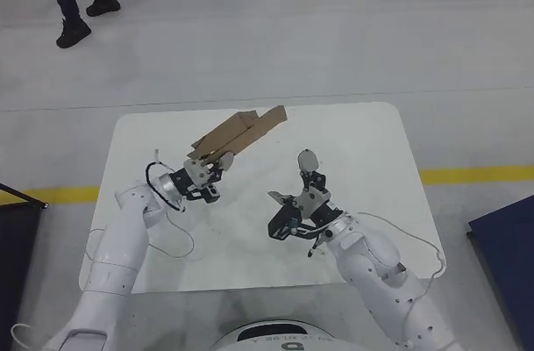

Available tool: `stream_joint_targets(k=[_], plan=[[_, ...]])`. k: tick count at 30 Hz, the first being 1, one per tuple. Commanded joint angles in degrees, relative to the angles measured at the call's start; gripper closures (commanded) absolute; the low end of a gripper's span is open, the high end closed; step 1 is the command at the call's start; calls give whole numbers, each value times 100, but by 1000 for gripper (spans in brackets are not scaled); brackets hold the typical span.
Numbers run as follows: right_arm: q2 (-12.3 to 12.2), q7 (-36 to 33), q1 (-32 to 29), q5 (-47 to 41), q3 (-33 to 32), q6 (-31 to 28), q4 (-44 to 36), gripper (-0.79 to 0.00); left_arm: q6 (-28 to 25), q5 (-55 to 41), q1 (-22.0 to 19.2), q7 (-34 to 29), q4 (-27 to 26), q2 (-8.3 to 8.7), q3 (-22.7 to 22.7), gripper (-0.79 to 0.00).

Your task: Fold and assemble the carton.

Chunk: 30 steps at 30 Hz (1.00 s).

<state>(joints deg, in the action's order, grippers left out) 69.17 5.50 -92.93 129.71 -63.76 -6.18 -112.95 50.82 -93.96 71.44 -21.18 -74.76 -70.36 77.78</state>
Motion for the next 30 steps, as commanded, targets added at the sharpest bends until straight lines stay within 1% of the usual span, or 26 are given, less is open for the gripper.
stream_joint_targets(k=[1,2,3,4,5,6,7,9,10,11,12,13,14,16,17,19,21,24,28,29,30], plan=[[0,1,0,5,1,0,0,-785,1,-7,-1,2,1,0,0,0],[0,1,0,5,1,0,0,-785,0,-78,18,-28,12,-5,-2,0],[0,1,0,5,1,0,0,-785,187,-430,84,-33,133,-26,-53,0],[0,1,0,5,1,0,0,-785,467,-638,43,149,245,-31,-105,0],[11,67,-22,-235,28,-1,10,-785,693,-799,-9,340,381,-32,-141,0],[25,193,-30,-663,52,-120,54,-785,718,-1103,-21,484,529,-44,-252,0],[30,309,18,-1000,24,-278,89,-785,718,-1404,-40,610,558,-51,-434,0],[42,524,76,-1713,-46,-525,160,-785,718,-1596,-105,939,563,2,-646,0],[40,576,116,-2019,-95,-743,210,-785,718,-1692,-109,1009,525,35,-749,0],[31,590,179,-2126,-173,-868,225,-767,718,-1753,-109,1077,475,75,-852,0],[29,607,192,-2334,-219,-980,259,-683,718,-1780,-115,1133,418,122,-935,0],[25,609,221,-2514,-263,-1134,281,-634,718,-1888,-108,1110,364,167,-1008,0],[16,591,260,-2585,-314,-1248,291,-653,718,-2050,-101,1058,326,211,-1069,0],[6,509,298,-2705,-389,-1365,323,-659,718,-2226,-124,1050,249,308,-1160,0],[5,459,310,-2807,-421,-1398,342,-680,718,-2353,-130,1005,214,354,-1200,0],[11,390,313,-3159,-516,-1384,412,-662,718,-2628,-138,903,144,444,-1286,0],[18,465,278,-3708,-659,-1364,483,-631,718,-2941,-126,782,33,541,-1423,0],[17,609,188,-4622,-897,-1527,631,-570,718,-3298,-135,765,-97,708,-1660,0],[26,689,146,-5960,-979,-2127,922,-600,718,-3817,-195,716,-166,926,-2000,0],[31,685,169,-6288,-963,-2319,1024,-643,718,-3935,-219,706,-186,976,-2093,0],[35,673,207,-6565,-948,-2481,1125,-656,718,-4028,-248,713,-218,1026,-2199,0]])
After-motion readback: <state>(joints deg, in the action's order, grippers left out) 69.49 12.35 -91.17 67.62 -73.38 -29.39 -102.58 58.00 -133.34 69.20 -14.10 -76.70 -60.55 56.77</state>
